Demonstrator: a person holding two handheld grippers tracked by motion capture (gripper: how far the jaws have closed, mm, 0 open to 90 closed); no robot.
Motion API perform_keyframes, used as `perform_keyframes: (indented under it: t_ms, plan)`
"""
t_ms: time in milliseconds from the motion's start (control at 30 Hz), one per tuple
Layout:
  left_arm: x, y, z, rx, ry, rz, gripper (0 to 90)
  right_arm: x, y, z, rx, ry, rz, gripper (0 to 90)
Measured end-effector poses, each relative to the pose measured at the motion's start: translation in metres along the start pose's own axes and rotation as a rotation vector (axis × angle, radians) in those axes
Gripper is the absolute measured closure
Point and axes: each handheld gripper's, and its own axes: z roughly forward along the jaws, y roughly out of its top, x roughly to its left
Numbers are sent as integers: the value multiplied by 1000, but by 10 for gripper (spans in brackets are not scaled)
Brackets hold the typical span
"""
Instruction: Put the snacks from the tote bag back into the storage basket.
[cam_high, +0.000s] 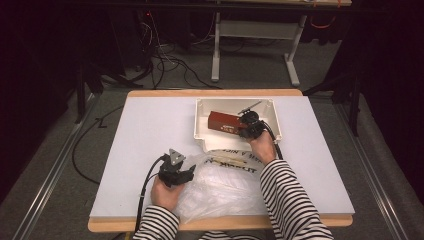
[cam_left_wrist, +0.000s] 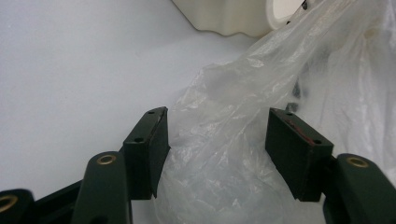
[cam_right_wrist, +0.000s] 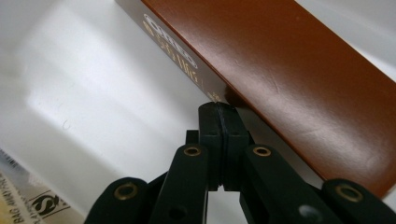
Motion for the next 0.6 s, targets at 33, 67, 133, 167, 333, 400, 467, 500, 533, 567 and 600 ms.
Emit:
perform_keyframes:
  t_ms: [33,67,133,167,333,400,467,500,533,567,600]
  plan:
    - [0,0,0,0,1,0,398,-1,0,0,-4,-5,4,900]
    - [0,0,0,0,0,0,398,-1,1,0,-2,-10,7,900]
    - [0,0,0,0,0,0,398,-3,1,0,7,-20,10,900]
    - [0,0,0,1,1,1,398,-4,2,0,9,-28,16,900]
    - [0,0,0,0,-1,-1,397,-9,4,0,29,-61,39,900]
    - [0,0,0,1,-3,-2,397,-11,4,1,36,-70,39,900]
    - [0,0,0,0,-2,-2,397,-13,5,1,41,-80,51,900]
    - [0,0,0,0,-2,-2,397,-15,5,1,41,-85,62,900]
    - [0,0,0,0,-2,-2,397,-16,5,1,34,-83,68,900]
    - [0,0,0,1,-3,-2,397,-17,6,2,37,-90,67,900]
    - [0,0,0,1,-3,-2,397,-18,6,2,37,-94,68,900]
